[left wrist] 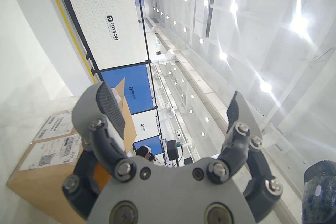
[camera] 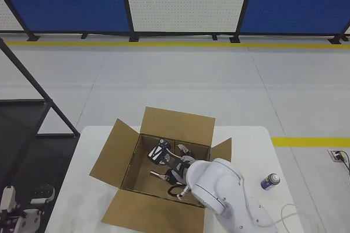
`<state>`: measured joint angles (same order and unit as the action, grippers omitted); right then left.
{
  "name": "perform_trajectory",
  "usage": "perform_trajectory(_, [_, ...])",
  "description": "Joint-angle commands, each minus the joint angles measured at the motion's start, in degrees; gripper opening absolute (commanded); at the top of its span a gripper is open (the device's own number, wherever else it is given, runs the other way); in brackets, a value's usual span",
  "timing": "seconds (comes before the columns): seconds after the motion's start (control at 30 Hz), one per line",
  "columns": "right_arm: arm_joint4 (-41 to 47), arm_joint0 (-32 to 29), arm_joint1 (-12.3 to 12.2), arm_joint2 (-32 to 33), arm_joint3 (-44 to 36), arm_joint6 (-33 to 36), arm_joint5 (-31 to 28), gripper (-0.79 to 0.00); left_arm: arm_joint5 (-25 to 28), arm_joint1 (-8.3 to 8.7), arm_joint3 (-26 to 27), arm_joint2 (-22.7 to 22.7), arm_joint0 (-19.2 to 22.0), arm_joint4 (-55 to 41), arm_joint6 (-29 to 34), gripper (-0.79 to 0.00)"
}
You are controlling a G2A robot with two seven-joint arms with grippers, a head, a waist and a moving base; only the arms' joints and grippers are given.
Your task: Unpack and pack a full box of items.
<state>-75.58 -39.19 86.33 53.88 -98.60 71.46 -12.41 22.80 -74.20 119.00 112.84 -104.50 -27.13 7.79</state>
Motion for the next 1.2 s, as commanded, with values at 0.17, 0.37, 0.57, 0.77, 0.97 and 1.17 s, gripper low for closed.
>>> perform_trajectory(0.17, [0.0,0.0,0.0,0.0,0.0,0.0,0.0,0.000,0.0,0.00,0.0,0.0,0.0,0.0,0.0,0.000])
perform_trajectory(0.37, [0.6,-4.4,-1.1,6.4,-7.2,-6.7,0.1,0.000,0.0,0.00,0.0,0.0,0.0,0.0,0.0,0.000])
perform_trajectory(0.57, [5.6,-13.6,-3.1,21.2,-18.8,-10.3,-1.8,0.000,0.0,0.00,0.0,0.0,0.0,0.0,0.0,0.000])
perform_trajectory(0.77, [10.8,-25.0,-4.7,38.5,-27.7,-14.0,-2.8,0.000,0.0,0.00,0.0,0.0,0.0,0.0,0.0,0.000])
perform_trajectory(0.97, [16.6,-35.4,-5.7,54.9,-29.2,-17.2,-2.5,0.000,0.0,0.00,0.0,0.0,0.0,0.0,0.0,0.000])
perform_trajectory(1.17, [16.2,-40.8,-6.4,60.1,-25.9,-18.0,-2.7,0.000,0.0,0.00,0.0,0.0,0.0,0.0,0.0,0.000])
